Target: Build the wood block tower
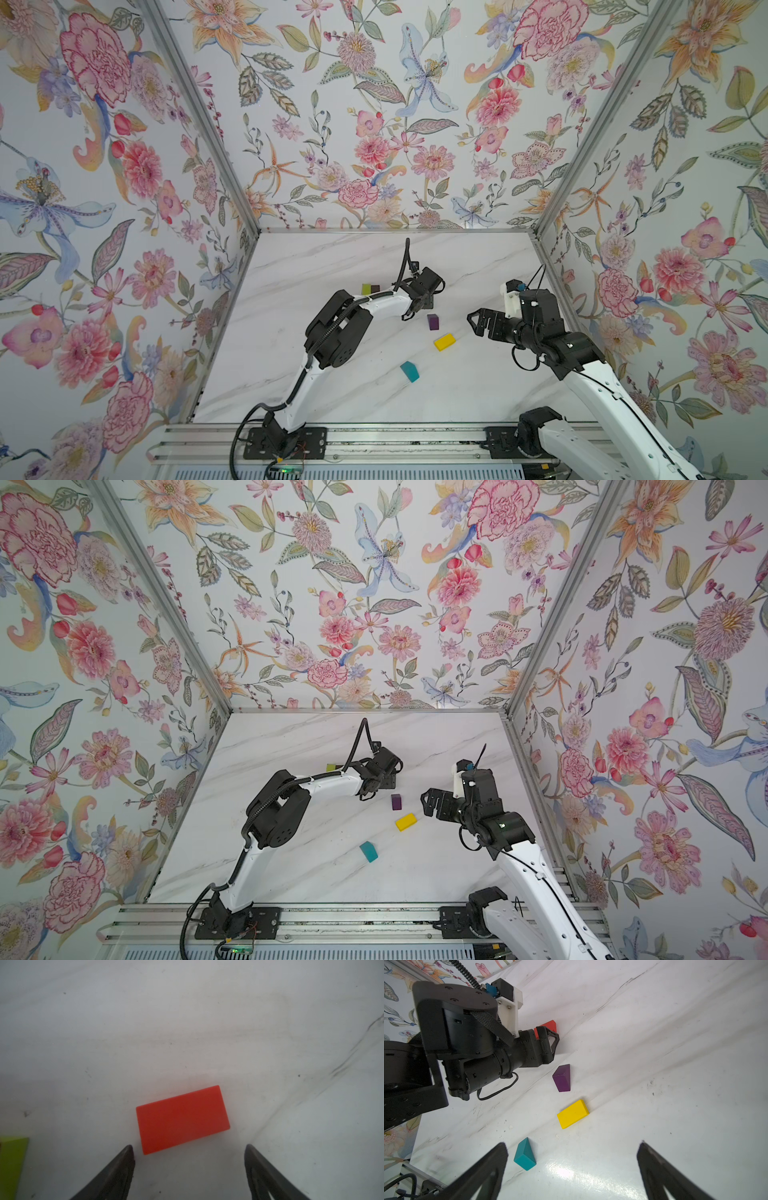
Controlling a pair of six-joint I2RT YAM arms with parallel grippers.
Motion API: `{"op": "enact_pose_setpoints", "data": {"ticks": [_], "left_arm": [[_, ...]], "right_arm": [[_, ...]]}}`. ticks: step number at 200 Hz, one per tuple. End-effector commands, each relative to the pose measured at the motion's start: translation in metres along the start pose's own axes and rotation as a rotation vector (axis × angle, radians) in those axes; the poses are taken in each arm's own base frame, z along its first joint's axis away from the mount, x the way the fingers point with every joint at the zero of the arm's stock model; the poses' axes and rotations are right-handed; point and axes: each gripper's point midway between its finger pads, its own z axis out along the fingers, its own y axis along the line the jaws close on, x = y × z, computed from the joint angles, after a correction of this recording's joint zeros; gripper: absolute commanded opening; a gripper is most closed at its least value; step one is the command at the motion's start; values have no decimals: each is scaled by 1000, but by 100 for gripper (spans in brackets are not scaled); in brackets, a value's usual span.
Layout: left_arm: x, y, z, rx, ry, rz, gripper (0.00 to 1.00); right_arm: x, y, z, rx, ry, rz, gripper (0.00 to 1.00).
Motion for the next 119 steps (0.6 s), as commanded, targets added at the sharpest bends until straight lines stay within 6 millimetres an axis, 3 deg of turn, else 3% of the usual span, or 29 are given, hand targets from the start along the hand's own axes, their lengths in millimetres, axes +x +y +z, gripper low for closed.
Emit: {"op": "enact_pose_setpoints", "data": {"ticks": [1, 119], "left_arm": [[15, 2, 11, -54, 36, -24, 85], [14, 12, 31, -167, 24, -46, 83]], "right_arm": [[-6, 1, -7, 7, -15, -28, 99], [-9, 2, -9, -15, -17, -33, 99]]}}
